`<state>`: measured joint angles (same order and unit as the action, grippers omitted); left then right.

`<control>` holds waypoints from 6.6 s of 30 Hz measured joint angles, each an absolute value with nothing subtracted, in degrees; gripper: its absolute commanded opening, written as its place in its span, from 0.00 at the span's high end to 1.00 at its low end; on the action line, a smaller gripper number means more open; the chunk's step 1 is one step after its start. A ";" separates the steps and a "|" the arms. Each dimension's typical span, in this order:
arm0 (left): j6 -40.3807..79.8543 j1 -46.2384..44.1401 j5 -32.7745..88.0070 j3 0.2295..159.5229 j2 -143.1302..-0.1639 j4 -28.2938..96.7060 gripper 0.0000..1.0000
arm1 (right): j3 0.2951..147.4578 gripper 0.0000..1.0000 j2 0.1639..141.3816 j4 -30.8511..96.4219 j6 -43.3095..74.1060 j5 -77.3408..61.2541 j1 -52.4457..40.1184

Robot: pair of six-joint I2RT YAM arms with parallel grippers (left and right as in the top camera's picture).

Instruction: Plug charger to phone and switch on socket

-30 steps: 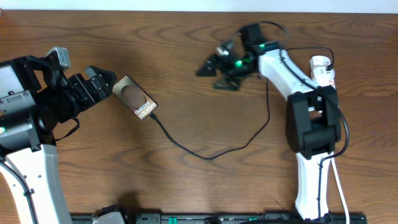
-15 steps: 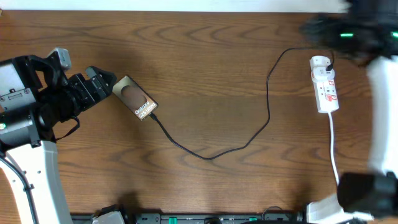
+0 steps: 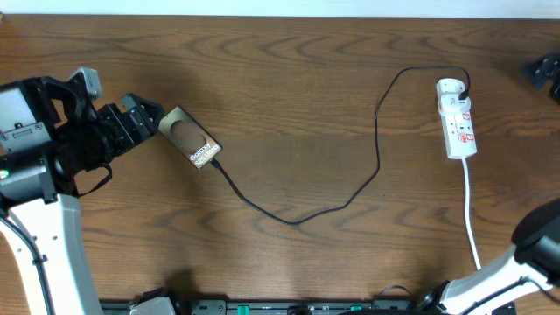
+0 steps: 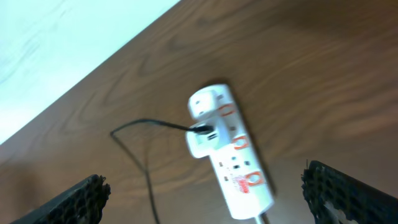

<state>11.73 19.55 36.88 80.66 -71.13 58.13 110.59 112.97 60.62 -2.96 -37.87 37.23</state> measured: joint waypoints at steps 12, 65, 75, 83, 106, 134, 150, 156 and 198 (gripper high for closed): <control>10.26 19.55 36.88 80.66 -71.26 59.75 0.08 | 110.28 0.01 125.80 62.74 -15.68 -46.61 33.39; 9.98 19.55 33.85 80.66 -72.77 61.25 0.08 | 106.26 0.01 126.63 60.58 -9.63 -28.69 24.49; 9.98 19.55 33.85 80.66 -72.77 61.28 0.08 | 106.24 0.01 128.95 59.64 -9.56 -28.23 23.66; 9.98 19.55 33.82 80.66 -72.77 61.32 0.08 | 106.21 0.01 128.95 59.07 -9.15 -25.12 23.66; 9.98 19.55 33.67 80.66 -72.77 62.41 0.08 | 106.24 0.01 130.67 56.88 -9.02 -26.00 23.66; 9.96 19.55 32.62 80.66 -72.77 62.63 0.08 | 106.45 0.01 130.65 57.17 -8.08 -25.47 22.92; 9.96 19.55 32.62 80.66 -72.77 62.83 0.08 | 106.87 0.01 130.65 56.80 -7.97 -28.03 22.72; 9.96 19.55 32.60 80.66 -72.77 62.83 0.08 | 106.89 0.01 130.65 56.84 -7.97 -28.05 22.72; 9.15 19.55 32.05 80.66 -72.77 63.11 0.08 | 121.40 0.01 131.17 71.44 1.63 -15.99 22.79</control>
<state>9.15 19.55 32.05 80.66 -72.77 63.11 121.40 131.17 71.44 1.63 -15.99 22.79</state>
